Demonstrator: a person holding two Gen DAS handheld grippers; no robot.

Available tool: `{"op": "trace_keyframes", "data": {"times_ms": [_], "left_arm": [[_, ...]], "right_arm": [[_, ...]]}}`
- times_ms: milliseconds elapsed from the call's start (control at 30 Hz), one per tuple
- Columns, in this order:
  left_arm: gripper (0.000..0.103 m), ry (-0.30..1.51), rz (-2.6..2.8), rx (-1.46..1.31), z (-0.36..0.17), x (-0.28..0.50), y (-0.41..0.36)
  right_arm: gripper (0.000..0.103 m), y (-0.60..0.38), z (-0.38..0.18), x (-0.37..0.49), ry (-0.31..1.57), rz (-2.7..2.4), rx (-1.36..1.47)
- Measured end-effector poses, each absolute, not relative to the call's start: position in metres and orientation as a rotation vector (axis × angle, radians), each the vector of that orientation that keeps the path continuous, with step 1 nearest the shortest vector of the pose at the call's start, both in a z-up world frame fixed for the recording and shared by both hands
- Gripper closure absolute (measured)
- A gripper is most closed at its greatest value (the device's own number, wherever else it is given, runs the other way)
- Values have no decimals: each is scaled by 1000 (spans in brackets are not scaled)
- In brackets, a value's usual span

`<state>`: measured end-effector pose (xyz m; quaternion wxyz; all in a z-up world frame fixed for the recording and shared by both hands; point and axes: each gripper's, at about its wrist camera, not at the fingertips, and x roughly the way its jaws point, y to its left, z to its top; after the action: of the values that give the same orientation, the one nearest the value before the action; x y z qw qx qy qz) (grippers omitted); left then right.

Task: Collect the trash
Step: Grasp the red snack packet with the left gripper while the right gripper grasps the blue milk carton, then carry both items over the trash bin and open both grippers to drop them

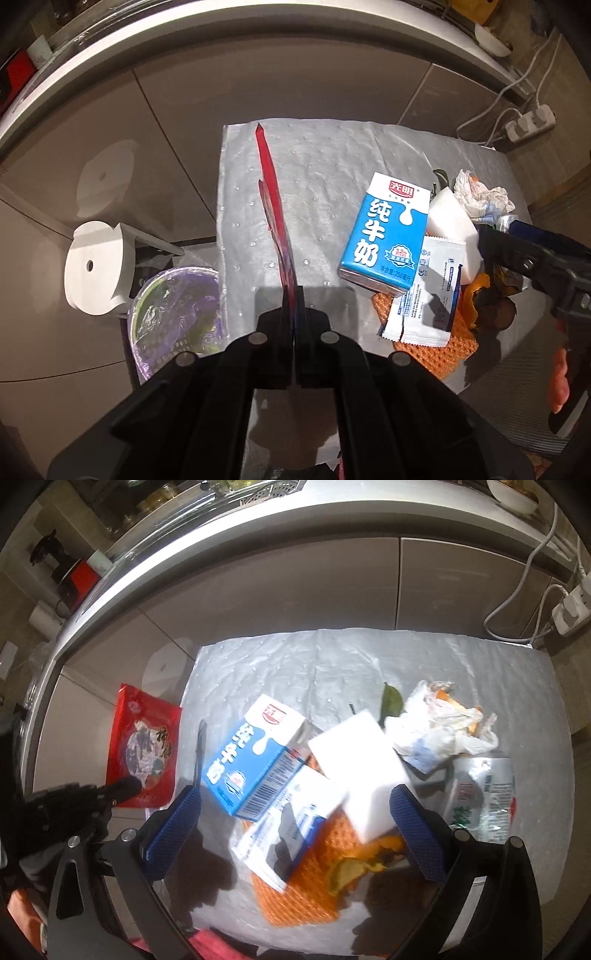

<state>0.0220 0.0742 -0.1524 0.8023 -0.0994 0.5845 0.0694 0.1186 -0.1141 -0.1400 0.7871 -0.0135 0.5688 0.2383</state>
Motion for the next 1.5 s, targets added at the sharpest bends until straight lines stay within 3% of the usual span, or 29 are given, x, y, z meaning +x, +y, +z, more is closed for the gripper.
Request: {"op": "trace_keyframes", "data": {"times_ms": [433, 467, 500, 567, 1067, 1167, 1200, 1233, 1500], "left_arm": [[103, 1225, 71, -189, -158, -35, 182], [103, 1233, 64, -185, -162, -37, 188], [103, 1239, 53, -182, -167, -40, 193], [103, 1248, 28, -170, -176, -45, 200], [101, 1457, -76, -184, -286, -56, 208], [81, 1501, -79, -182, -299, -55, 206], [61, 1500, -75, -179, -300, -57, 206], [47, 1488, -65, -171, -298, -59, 206], [32, 1395, -60, -143, -259, -65, 209]], "right_arm": [[2, -27, -208, 120, 1313, 93, -1], [8, -25, -214, 120, 1314, 67, -4], [21, -23, -219, 119, 1314, 55, -4], [26, -21, -225, 119, 1310, 38, -15], [31, -41, -162, 82, 1200, 65, 45], [31, -46, -148, 71, 1193, 88, 50], [31, -47, -145, 69, 1194, 96, 49], [31, -48, -143, 66, 1195, 108, 56], [31, -22, -134, 40, 1215, 249, 14]]}}
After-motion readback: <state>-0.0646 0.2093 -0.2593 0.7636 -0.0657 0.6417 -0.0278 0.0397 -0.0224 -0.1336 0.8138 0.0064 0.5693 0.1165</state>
